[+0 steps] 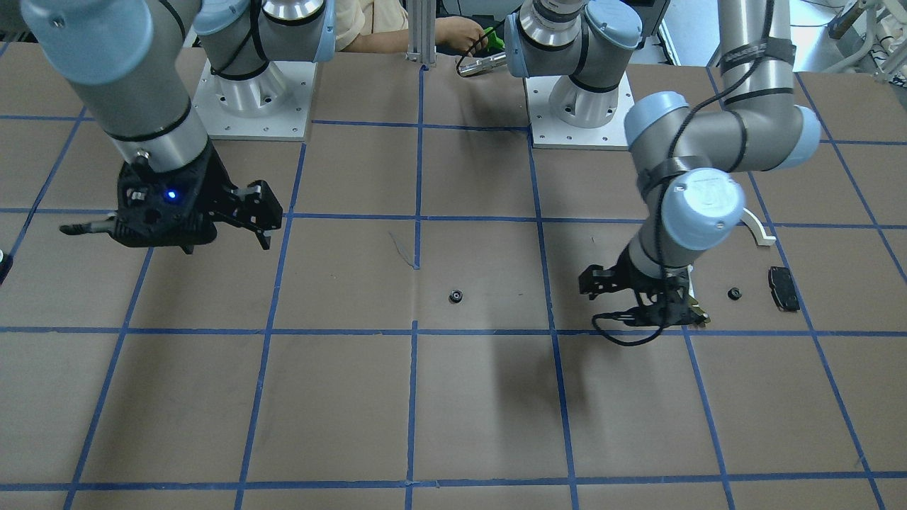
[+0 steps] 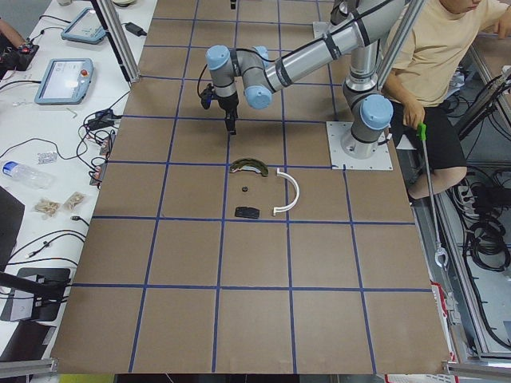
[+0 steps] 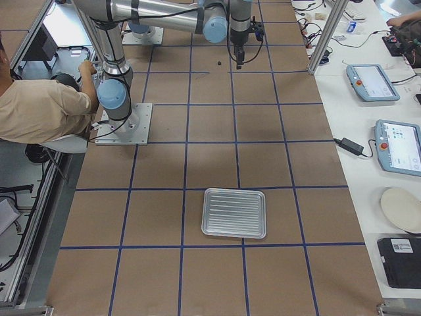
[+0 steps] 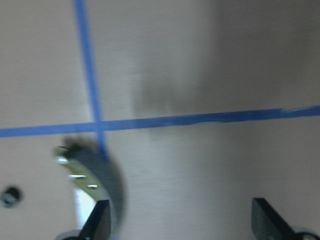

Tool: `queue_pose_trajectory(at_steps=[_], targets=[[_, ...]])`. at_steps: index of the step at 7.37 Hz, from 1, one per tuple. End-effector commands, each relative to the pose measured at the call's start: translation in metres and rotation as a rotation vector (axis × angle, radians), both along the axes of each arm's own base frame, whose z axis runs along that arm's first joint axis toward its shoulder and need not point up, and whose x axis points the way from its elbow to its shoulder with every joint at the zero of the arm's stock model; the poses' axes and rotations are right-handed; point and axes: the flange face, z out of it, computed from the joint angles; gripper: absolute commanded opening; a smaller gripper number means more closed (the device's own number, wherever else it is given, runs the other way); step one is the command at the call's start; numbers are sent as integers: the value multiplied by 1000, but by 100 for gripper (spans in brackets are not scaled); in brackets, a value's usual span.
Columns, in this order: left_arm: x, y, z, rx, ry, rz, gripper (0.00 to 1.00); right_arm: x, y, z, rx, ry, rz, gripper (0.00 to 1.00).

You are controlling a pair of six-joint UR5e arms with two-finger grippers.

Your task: Place bearing gear from tray to pile

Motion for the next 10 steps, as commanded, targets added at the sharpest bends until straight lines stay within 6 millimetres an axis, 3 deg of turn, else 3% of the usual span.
queue_pose_trajectory(at_steps=[1,2,3,6,8,9,10], targets=[[-135,29,-16,-56,36,38,100,-4,23,47,19,33,-9,100],[-175,33,-34,-109,59,47,100,-2,33,51,38,18,-63,100],[-190,35,-49,-113,59,23,100,-1,33,46,45,16,-96,100],[-195,39,-74,-81,58,21,100,1,43,39,51,18,-149,100],[-194,43,-89,-72,55,24,90,0,39,37,39,19,-114,100],[-194,41,-86,-95,67,13,44,0,39,37,39,19,-112,100],[-194,41,-87,-94,68,17,10,0,41,31,51,20,-112,100]])
